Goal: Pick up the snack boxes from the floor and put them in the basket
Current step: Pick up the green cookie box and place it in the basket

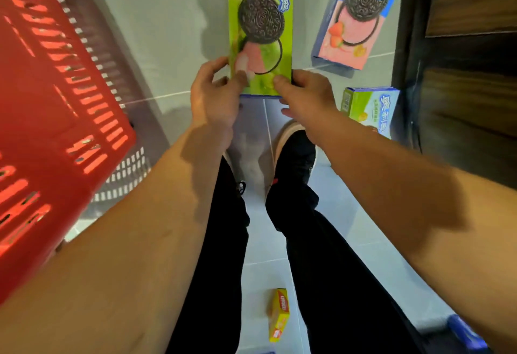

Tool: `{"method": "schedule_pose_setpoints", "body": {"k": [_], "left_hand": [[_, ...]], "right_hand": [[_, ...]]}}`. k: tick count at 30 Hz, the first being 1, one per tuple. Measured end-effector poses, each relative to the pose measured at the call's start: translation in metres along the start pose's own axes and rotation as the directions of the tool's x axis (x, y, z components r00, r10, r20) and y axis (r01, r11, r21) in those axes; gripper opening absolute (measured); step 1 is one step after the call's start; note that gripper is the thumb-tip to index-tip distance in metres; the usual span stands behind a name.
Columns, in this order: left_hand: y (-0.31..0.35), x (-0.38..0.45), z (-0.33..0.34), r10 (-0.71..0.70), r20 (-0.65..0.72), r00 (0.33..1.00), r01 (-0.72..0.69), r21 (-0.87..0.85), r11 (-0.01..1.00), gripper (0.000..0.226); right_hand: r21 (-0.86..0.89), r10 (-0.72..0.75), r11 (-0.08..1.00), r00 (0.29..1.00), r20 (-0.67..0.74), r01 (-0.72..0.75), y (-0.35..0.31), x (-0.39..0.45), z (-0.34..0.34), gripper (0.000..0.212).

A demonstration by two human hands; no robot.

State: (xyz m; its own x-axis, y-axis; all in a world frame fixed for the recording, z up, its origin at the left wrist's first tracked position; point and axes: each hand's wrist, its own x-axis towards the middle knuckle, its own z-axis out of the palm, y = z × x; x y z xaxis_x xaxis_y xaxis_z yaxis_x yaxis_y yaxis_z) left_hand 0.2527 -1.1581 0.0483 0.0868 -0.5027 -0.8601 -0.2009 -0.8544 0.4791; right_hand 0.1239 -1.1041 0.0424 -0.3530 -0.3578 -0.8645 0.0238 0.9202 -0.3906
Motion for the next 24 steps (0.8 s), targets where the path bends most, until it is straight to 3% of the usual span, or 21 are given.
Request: {"method": "schedule_pose_setpoints", "body": {"k": [5, 9, 11, 14, 16, 20, 24], "left_hand": [[0.046, -0.075, -0.010, -0.051, 0.094, 0.994, 0.056, -0.051, 0.997, 0.024], [0.089, -0.147, -0.031, -0.052, 0.170, 0.984, 0.067, -0.086, 0.994, 0.017], [0.106, -0.180, -0.043, -0.061, 0.198, 0.978, 0.080, -0.091, 0.993, 0.018], [0.132, -0.242, -0.065, -0.037, 0.254, 0.967, 0.048, -0.037, 0.998, 0.024], [0.155, -0.289, -0.081, 0.025, 0.248, 0.969, -0.040, 0.054, 0.998, 0.025], [0.208, -0.364, -0.123, 0.217, 0.231, 0.948, -0.287, 0.330, 0.900, 0.059], [0.258, -0.427, -0.167, 0.447, 0.237, 0.863, -0.505, 0.446, 0.739, 0.052]], "right_hand": [[0.097, -0.036, 0.995, 0.999, -0.026, 0.039, -0.028, -0.073, -0.036, 0.024], [0.172, 0.016, 0.985, 0.999, 0.035, -0.022, -0.067, -0.147, -0.063, 0.055], [0.228, 0.035, 0.972, 0.992, 0.121, -0.062, -0.091, -0.183, -0.077, 0.046], [0.260, -0.029, 0.965, 0.990, 0.139, -0.008, -0.126, -0.249, -0.102, 0.019], [0.220, -0.083, 0.974, 0.989, 0.119, 0.055, -0.148, -0.296, -0.119, 0.014], [0.043, -0.256, 0.965, 0.966, -0.035, 0.257, -0.185, -0.382, -0.153, 0.009], [-0.151, -0.399, 0.912, 0.910, -0.112, 0.381, -0.210, -0.460, -0.179, 0.030]]}}
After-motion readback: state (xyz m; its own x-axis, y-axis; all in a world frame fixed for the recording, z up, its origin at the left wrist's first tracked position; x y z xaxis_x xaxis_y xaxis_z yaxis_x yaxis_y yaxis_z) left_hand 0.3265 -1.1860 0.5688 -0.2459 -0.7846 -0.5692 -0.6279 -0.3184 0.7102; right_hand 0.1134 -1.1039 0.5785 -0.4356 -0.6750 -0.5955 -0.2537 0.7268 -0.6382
